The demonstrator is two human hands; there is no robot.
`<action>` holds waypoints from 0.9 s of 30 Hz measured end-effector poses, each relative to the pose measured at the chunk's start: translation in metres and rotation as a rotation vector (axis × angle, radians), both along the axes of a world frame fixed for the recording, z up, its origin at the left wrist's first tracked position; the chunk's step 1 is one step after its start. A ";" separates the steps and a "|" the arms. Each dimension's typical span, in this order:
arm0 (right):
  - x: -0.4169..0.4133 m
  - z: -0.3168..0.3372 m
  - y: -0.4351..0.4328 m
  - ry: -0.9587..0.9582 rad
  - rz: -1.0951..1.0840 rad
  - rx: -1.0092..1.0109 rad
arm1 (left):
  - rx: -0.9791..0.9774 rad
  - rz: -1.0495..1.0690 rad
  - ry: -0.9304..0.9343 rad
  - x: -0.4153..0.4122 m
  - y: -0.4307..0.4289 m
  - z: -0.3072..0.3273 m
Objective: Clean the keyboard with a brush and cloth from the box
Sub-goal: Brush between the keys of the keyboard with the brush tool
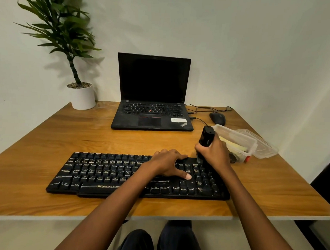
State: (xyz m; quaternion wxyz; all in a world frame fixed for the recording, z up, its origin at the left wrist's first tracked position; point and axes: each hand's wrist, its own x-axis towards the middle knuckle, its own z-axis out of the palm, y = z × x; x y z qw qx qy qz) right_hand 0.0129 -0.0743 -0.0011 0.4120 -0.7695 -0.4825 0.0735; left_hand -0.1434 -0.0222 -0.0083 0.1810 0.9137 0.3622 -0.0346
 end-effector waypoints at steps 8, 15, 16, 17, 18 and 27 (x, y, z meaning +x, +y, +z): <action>-0.019 -0.007 -0.092 0.140 0.088 0.042 | -0.012 0.011 -0.010 0.001 0.002 -0.001; -0.004 -0.002 -0.040 0.081 0.054 -0.004 | -0.004 -0.002 0.001 0.000 0.001 0.002; -0.001 -0.001 -0.026 0.075 0.039 -0.006 | -0.003 -0.002 0.000 0.000 0.001 0.001; 0.000 0.000 -0.016 0.054 0.028 -0.001 | 0.000 -0.003 0.000 0.000 0.001 0.001; 0.001 0.002 -0.007 0.031 0.024 0.006 | 0.000 -0.003 0.002 0.000 0.001 0.001; -0.025 -0.009 -0.095 0.195 0.071 0.025 | 0.003 0.015 -0.019 0.000 0.002 -0.002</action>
